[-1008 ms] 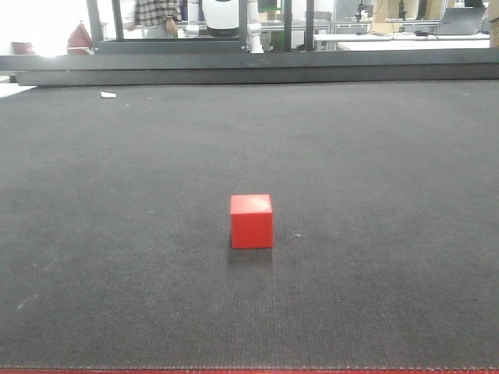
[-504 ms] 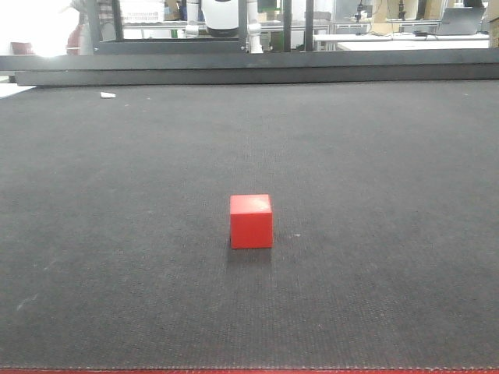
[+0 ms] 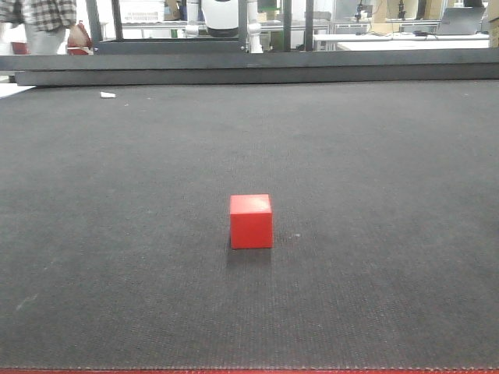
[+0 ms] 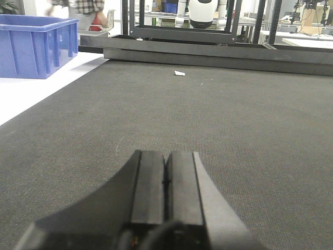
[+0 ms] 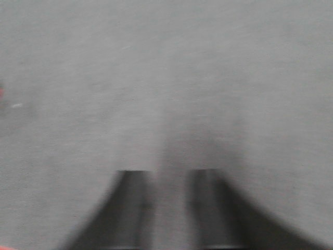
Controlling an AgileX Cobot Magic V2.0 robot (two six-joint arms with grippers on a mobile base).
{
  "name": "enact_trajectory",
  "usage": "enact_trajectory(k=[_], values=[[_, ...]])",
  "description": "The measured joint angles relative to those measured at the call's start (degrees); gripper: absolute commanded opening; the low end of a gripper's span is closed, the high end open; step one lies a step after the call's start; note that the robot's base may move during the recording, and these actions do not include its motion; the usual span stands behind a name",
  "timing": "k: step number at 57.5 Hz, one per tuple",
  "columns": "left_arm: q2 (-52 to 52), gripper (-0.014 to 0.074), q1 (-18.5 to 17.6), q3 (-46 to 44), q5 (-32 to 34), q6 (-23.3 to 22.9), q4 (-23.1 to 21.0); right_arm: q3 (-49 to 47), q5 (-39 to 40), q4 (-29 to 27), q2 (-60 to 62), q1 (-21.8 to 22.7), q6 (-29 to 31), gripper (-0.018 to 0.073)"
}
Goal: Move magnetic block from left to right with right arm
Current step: 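Lower the open right gripper over the red cube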
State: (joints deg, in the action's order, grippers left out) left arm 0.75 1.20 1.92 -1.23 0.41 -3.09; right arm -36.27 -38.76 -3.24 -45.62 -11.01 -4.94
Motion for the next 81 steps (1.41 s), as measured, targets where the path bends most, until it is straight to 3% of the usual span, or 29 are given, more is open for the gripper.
enact_trajectory(k=[12, 32, 56, 81], values=[[0.00, -0.0126, 0.00, 0.00, 0.00, 0.00, 0.00, -6.64, -4.60, 0.00, -10.84, -7.12, -8.89, 0.0624], [0.00, -0.0126, 0.00, 0.00, 0.00, 0.00, 0.00, -26.57, -16.07, 0.00, -33.24, -17.30, -22.42, 0.0624], [0.00, -0.0126, 0.00, 0.00, 0.00, 0.00, 0.00, -45.59, -22.91, -0.12, -54.17, -26.80, -26.58, 0.0624], [0.00, -0.0126, 0.00, 0.00, 0.00, 0.00, 0.00, -53.25, -25.40, -0.44, -63.37, -28.16, -29.77, 0.0624]])
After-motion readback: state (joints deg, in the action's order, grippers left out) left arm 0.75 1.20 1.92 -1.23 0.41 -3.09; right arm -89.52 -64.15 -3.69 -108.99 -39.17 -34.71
